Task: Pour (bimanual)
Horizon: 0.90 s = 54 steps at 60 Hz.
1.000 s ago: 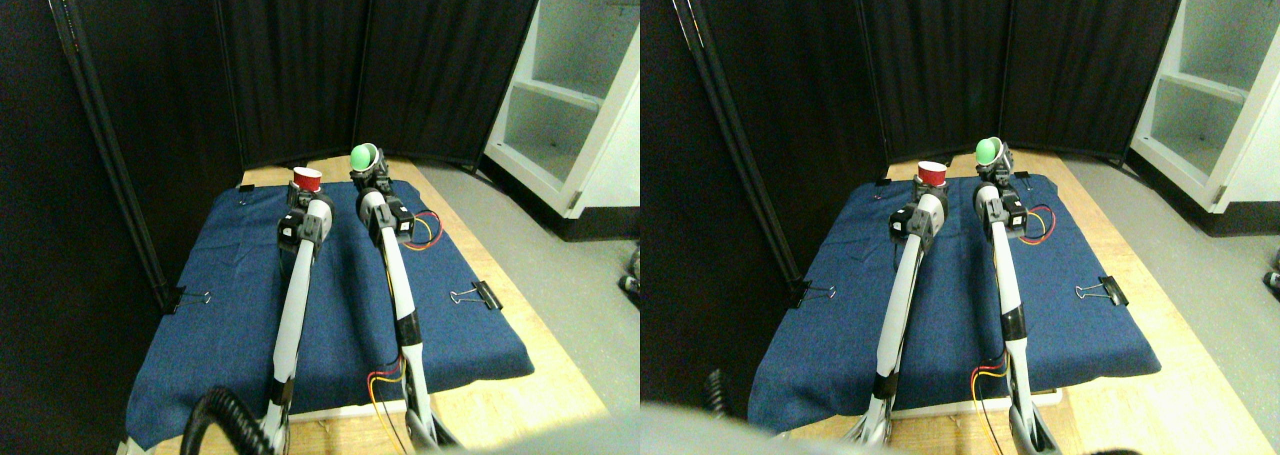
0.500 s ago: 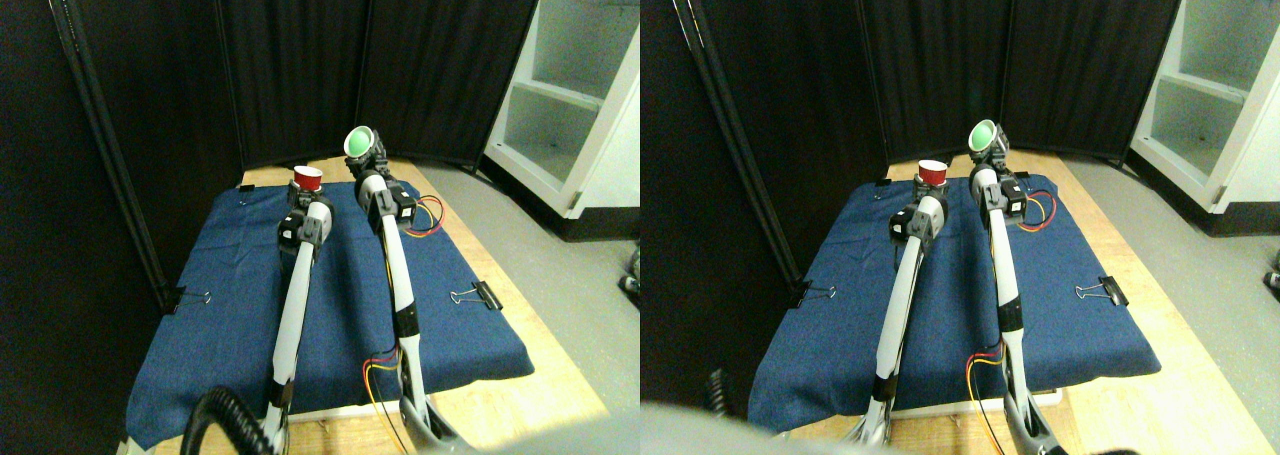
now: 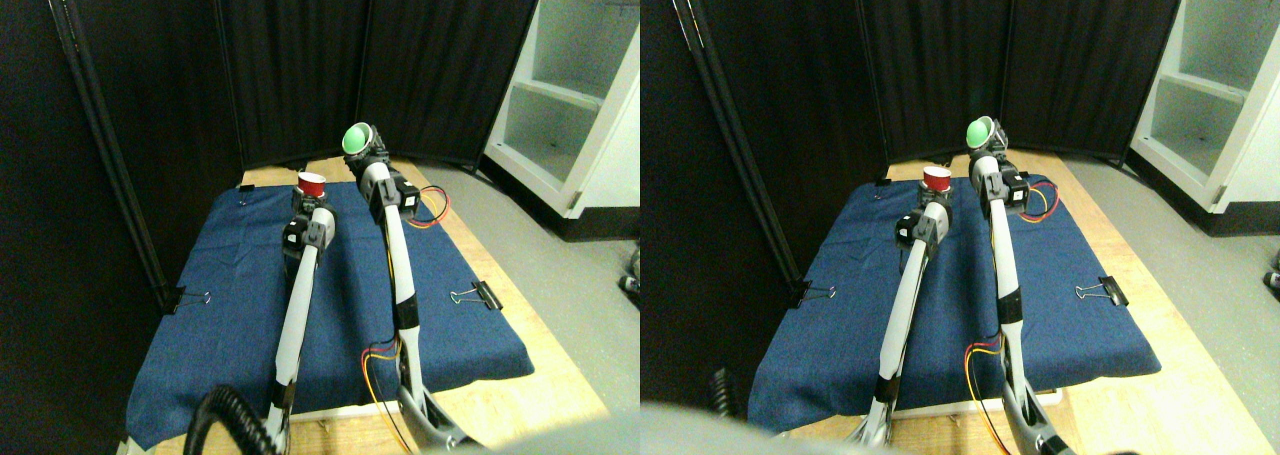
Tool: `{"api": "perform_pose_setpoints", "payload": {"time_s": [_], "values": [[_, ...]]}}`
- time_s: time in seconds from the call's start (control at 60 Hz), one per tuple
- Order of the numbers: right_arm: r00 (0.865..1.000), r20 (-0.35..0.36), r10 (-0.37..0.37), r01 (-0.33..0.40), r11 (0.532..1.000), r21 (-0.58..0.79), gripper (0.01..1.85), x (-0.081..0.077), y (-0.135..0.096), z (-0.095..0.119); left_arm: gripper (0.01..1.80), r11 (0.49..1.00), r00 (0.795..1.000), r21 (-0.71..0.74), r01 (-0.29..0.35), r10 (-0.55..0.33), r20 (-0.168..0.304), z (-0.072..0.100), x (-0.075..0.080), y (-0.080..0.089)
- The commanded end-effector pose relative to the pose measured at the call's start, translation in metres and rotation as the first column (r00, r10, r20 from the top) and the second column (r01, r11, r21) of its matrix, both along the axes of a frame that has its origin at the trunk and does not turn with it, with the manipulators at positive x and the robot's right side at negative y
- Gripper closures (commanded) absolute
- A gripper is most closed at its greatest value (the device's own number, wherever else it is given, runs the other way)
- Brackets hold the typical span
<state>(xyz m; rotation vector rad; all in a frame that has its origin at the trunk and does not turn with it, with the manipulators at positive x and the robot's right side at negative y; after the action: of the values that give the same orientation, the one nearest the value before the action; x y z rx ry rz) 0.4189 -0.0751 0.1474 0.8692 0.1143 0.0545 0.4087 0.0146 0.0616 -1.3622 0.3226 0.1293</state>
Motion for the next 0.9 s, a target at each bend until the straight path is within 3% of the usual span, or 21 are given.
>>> {"api": "perform_pose_setpoints", "payload": {"time_s": [0.017, 0.1, 0.333, 0.517, 0.717, 0.767, 0.9], "values": [[0.999, 0.053, 0.011, -0.010, 1.000, -0.014, 1.53, -0.001, 0.004, 0.011, 1.48, 1.000, 1.000, -0.021, -0.005, 0.005, 0.028, 0.008, -0.002, -0.004], [0.998, 0.056, 0.033, -0.031, 0.999, -0.045, 1.53, 0.003, 0.006, 0.009, 1.48, 1.000, 0.999, -0.025, 0.009, -0.008, 0.035, 0.010, -0.004, -0.005], [1.000, 0.029, -0.006, 0.008, 0.999, -0.052, 1.53, 0.003, 0.008, 0.007, 1.48, 0.999, 0.999, -0.027, 0.027, -0.026, 0.032, 0.017, -0.010, -0.007], [0.997, 0.025, 0.079, -0.075, 0.989, -0.125, 1.53, 0.004, 0.011, 0.009, 1.48, 0.999, 1.000, -0.030, 0.020, -0.020, 0.022, 0.011, -0.008, -0.006], [0.995, 0.024, 0.093, -0.087, 0.980, -0.179, 1.53, 0.003, 0.015, 0.011, 1.48, 0.999, 1.000, -0.035, 0.025, -0.025, 0.015, 0.011, -0.009, -0.009], [0.998, -0.011, 0.057, -0.058, 0.972, -0.227, 1.53, 0.000, 0.018, 0.012, 1.48, 0.999, 1.000, -0.042, 0.019, -0.019, 0.009, 0.012, -0.010, -0.010], [0.995, -0.012, 0.104, -0.104, 0.963, -0.248, 1.53, -0.003, 0.022, 0.014, 1.48, 0.999, 1.000, -0.045, 0.012, -0.011, 0.008, 0.010, -0.010, -0.010]]}}
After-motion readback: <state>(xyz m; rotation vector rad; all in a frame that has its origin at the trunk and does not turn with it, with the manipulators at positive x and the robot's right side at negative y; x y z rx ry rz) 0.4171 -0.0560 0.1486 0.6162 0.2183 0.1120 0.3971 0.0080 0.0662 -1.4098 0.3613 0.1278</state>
